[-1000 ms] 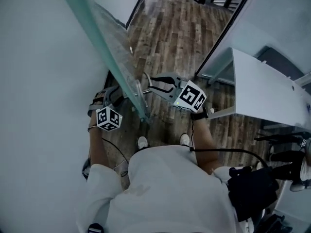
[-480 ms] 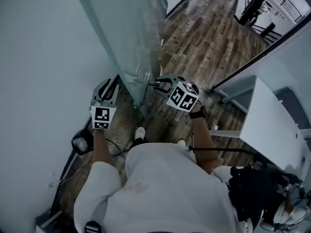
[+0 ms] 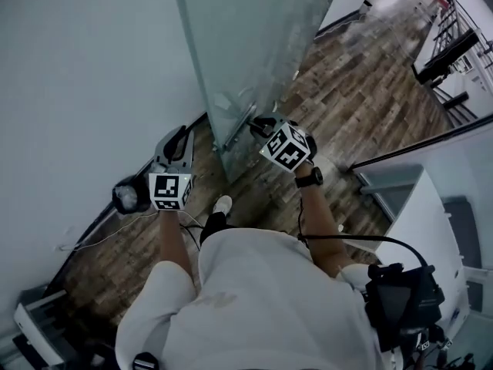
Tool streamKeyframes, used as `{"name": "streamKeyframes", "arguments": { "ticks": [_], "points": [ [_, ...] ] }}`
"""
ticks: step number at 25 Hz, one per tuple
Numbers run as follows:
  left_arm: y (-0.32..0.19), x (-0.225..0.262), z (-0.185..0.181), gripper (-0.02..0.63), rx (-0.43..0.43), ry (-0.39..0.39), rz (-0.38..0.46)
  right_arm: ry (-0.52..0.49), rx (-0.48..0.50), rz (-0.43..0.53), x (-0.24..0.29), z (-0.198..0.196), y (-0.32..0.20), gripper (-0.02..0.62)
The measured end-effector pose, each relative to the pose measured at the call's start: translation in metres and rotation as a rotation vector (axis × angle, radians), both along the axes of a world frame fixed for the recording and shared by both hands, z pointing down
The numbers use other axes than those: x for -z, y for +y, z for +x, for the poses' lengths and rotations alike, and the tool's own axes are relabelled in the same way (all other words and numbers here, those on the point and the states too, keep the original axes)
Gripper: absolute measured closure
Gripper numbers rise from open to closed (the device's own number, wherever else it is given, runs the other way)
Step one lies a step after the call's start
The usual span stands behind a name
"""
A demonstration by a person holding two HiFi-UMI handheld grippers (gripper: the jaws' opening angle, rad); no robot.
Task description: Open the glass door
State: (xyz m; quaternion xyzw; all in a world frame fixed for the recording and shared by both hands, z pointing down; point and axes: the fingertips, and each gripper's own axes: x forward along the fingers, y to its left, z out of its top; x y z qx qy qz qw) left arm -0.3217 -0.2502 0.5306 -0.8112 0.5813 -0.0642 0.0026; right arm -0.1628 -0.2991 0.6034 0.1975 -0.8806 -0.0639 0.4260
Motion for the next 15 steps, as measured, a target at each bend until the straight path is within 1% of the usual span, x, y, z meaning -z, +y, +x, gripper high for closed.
{"name": "streamKeyframes", "arguments": {
  "ticks": [2, 4, 6, 8, 9, 10, 15],
  "points": [
    [0.008, -0.001, -0.007, 0.548, 0.029, 0.008, -0.004, -0.069, -0.024, -0.031, 0.001, -0.011, -0.006, 0.503],
    [0.014, -0.003, -0.016, 0.548, 0.062, 0.006, -0.009, -0.133, -0.036, -0.025, 0.006, -0.024, -0.012, 0.503],
    [0.019, -0.006, -0.027, 0.558, 0.109, 0.001, -0.013, -0.204, -0.023, 0.034, 0.009, -0.038, -0.018, 0.503],
    [0.021, -0.010, -0.037, 0.591, 0.148, -0.004, -0.013, -0.285, -0.013, 0.099, 0.009, -0.053, -0.026, 0.503],
    [0.021, -0.013, -0.041, 0.602, 0.160, -0.003, -0.011, -0.317, -0.016, 0.115, 0.010, -0.060, -0.031, 0.503],
    [0.020, -0.016, -0.044, 0.603, 0.169, -0.001, -0.008, -0.330, -0.019, 0.122, 0.010, -0.067, -0.036, 0.503],
    [0.026, -0.031, -0.062, 0.603, 0.207, 0.010, -0.011, -0.304, -0.020, 0.119, -0.010, -0.106, -0.049, 0.503]
  ]
}}
